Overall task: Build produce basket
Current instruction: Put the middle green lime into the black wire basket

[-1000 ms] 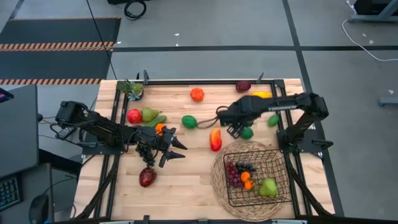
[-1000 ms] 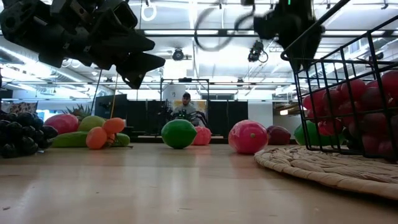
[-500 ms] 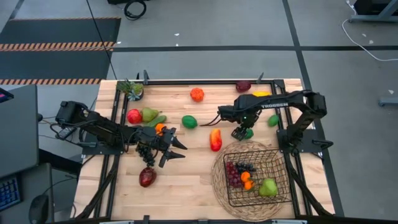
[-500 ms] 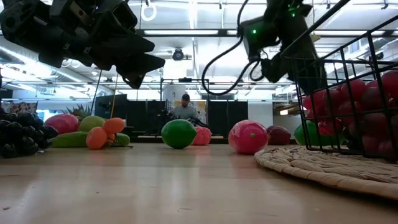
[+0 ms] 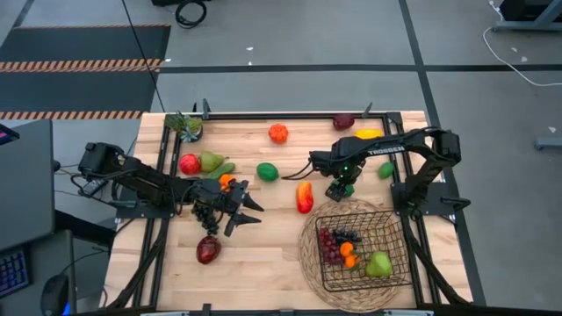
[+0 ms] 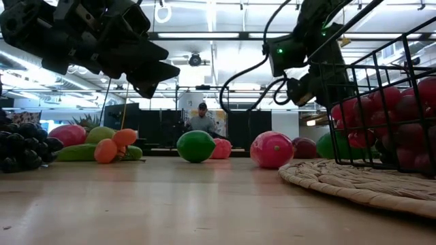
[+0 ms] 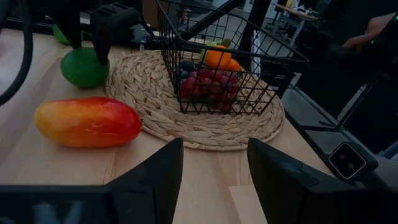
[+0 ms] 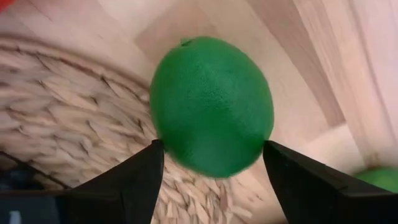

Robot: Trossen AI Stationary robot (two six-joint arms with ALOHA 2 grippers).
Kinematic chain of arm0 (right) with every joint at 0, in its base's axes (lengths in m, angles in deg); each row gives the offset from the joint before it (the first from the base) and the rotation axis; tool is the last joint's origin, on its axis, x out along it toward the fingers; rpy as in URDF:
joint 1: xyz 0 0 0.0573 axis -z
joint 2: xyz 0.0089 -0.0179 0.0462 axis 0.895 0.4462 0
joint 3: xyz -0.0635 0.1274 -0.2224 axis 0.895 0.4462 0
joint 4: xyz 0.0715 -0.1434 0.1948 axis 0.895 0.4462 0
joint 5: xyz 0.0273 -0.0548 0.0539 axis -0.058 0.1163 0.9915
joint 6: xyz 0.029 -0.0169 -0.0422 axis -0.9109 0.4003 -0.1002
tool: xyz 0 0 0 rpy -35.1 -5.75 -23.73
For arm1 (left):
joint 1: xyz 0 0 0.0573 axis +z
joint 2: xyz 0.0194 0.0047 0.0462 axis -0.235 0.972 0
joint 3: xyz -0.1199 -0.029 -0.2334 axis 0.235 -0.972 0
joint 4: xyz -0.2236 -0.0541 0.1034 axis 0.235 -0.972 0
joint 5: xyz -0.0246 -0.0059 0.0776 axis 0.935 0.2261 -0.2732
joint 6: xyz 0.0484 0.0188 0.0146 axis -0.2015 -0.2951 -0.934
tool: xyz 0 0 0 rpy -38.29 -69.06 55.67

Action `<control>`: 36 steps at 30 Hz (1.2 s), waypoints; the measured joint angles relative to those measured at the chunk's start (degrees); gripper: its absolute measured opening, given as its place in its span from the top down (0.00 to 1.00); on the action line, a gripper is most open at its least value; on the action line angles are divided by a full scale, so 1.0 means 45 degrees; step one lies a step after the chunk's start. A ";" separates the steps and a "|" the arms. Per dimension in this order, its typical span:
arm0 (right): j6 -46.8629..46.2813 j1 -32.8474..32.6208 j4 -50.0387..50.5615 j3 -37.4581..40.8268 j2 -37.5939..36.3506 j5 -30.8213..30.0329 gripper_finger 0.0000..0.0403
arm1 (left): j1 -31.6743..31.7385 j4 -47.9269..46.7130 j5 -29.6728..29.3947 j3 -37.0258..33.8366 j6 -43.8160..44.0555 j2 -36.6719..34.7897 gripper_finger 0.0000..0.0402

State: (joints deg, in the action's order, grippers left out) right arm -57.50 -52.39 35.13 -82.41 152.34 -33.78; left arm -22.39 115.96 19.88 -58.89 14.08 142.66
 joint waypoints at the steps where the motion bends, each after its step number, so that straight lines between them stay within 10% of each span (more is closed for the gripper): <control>1: 0.0031 0.0026 -0.0141 0.0101 -0.0026 0.0009 0.31 | 0.0000 -0.0009 0.0000 0.0000 0.0004 0.0000 0.54; 27: 0.0322 -0.0008 -0.1154 0.0507 -0.0031 -0.0932 0.51 | 0.0000 -0.0068 -0.0005 0.0000 0.0039 0.0000 0.56; 36: -0.0021 -0.0205 0.1023 -0.1992 0.0077 -0.1667 0.52 | 0.0000 -0.0073 -0.0005 0.0000 0.0045 0.0000 0.56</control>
State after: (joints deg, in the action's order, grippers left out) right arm -57.59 -53.31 39.74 -91.37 152.68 -41.29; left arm -22.39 115.63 19.86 -58.89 14.28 142.66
